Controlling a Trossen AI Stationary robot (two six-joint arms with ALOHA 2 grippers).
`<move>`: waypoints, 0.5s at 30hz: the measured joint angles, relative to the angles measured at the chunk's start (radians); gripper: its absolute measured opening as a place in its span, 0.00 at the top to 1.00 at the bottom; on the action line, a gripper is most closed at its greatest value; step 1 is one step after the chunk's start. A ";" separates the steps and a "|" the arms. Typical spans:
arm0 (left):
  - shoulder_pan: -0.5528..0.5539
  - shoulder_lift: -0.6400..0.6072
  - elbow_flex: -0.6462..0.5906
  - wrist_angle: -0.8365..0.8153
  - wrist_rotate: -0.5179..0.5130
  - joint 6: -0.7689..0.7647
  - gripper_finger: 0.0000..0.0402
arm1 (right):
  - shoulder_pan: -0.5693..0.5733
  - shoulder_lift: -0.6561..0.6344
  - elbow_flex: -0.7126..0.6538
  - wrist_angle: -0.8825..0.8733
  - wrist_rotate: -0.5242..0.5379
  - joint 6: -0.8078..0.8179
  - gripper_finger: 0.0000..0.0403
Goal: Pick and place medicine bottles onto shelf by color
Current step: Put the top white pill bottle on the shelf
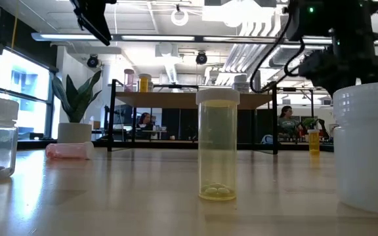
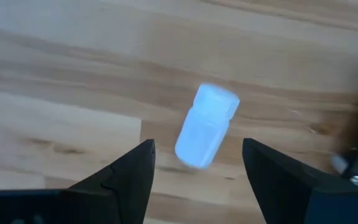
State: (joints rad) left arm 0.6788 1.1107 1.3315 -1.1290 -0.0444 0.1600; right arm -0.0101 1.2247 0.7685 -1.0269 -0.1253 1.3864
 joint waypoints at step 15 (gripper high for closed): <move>0.000 0.000 0.000 0.000 0.001 -0.004 0.48 | 0.000 0.000 -0.182 0.182 0.039 0.099 0.42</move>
State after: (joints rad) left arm 0.6788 1.1107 1.3313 -1.1286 -0.0437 0.1562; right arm -0.0101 1.2251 0.5867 -0.8450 -0.0864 1.4849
